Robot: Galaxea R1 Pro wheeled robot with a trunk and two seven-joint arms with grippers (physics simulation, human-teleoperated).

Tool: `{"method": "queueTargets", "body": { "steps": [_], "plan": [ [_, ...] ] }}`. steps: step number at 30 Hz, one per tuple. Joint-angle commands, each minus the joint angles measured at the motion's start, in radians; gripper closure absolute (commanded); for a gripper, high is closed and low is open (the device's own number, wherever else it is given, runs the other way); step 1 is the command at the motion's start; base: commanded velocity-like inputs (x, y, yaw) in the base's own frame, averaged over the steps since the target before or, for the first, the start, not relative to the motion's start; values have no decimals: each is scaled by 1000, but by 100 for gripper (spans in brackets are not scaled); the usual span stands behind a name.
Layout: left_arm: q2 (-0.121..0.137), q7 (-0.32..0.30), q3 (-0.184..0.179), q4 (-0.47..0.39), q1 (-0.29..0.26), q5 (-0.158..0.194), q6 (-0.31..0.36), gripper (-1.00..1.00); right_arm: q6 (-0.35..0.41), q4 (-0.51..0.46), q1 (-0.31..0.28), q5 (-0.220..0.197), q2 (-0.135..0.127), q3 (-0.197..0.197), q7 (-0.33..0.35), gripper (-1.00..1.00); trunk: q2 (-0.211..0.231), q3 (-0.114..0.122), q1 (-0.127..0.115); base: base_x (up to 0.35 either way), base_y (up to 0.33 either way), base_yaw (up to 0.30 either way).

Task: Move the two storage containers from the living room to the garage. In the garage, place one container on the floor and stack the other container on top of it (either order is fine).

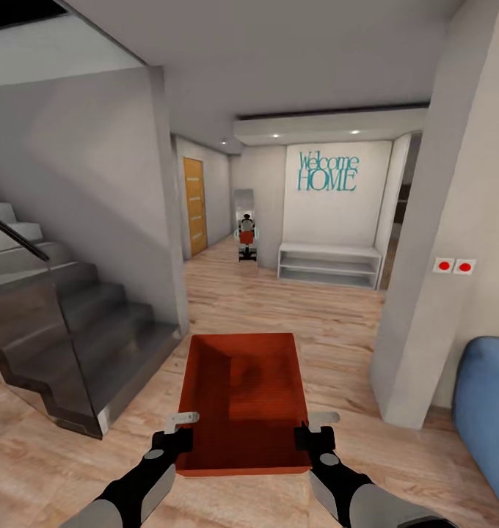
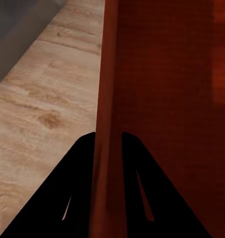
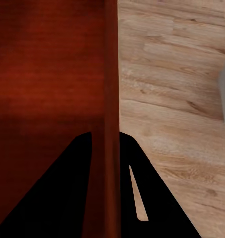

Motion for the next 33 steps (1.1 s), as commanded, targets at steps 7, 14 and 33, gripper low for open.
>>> {"method": "queueTargets", "body": {
  "steps": [7, 14, 33],
  "plan": [
    [0, 23, 8, 1, -1, 1, -4, 100, 2, 0, -1, 10, 19, -11, 1, 100, -1, -1, 1, 322, 0, 0],
    [0, 23, 8, 1, -1, 1, -5, 100, 2, 0, -1, 10, 19, -12, 1, 100, -1, -1, 1, 322, 0, 0],
    [0, 23, 8, 1, -1, 1, -4, 100, 2, 0, -1, 10, 19, -12, 1, 100, -1, -1, 1, 322, 0, 0]
  ]
}}
